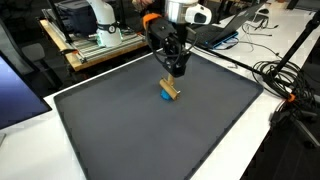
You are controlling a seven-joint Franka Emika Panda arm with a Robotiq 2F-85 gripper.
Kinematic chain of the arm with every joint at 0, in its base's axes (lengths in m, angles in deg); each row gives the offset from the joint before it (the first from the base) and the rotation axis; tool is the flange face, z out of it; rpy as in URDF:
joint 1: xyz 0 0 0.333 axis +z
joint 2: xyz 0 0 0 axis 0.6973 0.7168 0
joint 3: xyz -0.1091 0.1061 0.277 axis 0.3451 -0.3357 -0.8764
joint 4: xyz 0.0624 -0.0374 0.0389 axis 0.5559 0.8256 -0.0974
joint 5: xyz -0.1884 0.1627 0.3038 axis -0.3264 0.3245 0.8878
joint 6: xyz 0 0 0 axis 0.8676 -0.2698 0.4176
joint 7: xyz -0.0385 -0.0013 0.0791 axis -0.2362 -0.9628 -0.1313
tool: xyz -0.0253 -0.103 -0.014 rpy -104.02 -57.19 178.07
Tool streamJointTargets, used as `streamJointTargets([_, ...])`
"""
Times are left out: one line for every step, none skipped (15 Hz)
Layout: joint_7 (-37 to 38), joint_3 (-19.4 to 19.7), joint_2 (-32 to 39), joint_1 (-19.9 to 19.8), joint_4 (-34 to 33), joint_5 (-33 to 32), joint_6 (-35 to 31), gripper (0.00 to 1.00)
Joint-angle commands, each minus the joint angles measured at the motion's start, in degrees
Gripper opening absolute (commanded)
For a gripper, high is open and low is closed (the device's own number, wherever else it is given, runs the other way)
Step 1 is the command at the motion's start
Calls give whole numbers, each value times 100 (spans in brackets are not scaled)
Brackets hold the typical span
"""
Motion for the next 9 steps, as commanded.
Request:
streamJointTargets([211, 156, 343, 14, -82, -336, -99, 21])
streamJointTargets([278, 180, 348, 30, -79, -401, -101, 21])
streamJointTargets([371, 212, 354, 53, -76, -495, -101, 21])
streamJointTargets([420, 218, 356, 59, -76, -545, -96, 21])
streamJointTargets([498, 235, 358, 77, -75, -625, -89, 21])
streamJointTargets([544, 237, 358, 84, -76, -676, -80, 21])
streamJointTargets([616, 249, 358, 101, -80, -757, -65, 21])
streamJointTargets([659, 250, 358, 108, -82, -819, -56, 21])
streamJointTargets([708, 257, 361, 120, -88, -887, -39, 21])
